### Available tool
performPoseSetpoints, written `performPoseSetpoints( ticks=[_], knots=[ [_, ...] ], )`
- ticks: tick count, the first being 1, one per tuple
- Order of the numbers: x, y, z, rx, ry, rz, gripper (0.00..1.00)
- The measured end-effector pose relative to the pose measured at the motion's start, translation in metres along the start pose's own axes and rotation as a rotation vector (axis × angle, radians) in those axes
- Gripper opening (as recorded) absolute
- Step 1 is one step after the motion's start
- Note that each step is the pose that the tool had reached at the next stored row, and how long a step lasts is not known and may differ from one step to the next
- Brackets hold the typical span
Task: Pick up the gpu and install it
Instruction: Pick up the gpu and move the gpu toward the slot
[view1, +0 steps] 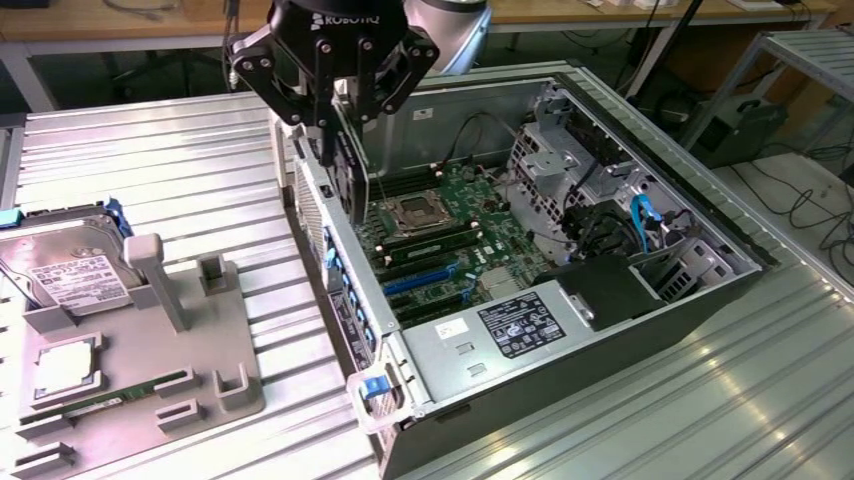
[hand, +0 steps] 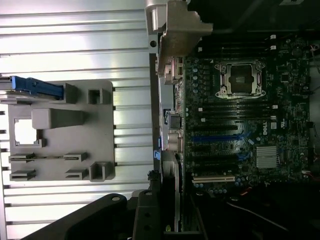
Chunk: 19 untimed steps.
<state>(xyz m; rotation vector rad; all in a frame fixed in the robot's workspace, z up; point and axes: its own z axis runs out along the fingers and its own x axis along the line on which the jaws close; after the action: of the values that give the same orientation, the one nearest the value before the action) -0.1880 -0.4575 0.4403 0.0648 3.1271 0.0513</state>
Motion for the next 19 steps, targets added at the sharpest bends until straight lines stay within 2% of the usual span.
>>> performPoseSetpoints(
  ticks=[9,19],
  knots=[
    [-0.0047,0.0002,0.0001,-0.0001,0.0000,0.000,0.27],
    [-0.0049,0.0002,0.0001,-0.0001,0.0000,0.000,0.27]
  ],
)
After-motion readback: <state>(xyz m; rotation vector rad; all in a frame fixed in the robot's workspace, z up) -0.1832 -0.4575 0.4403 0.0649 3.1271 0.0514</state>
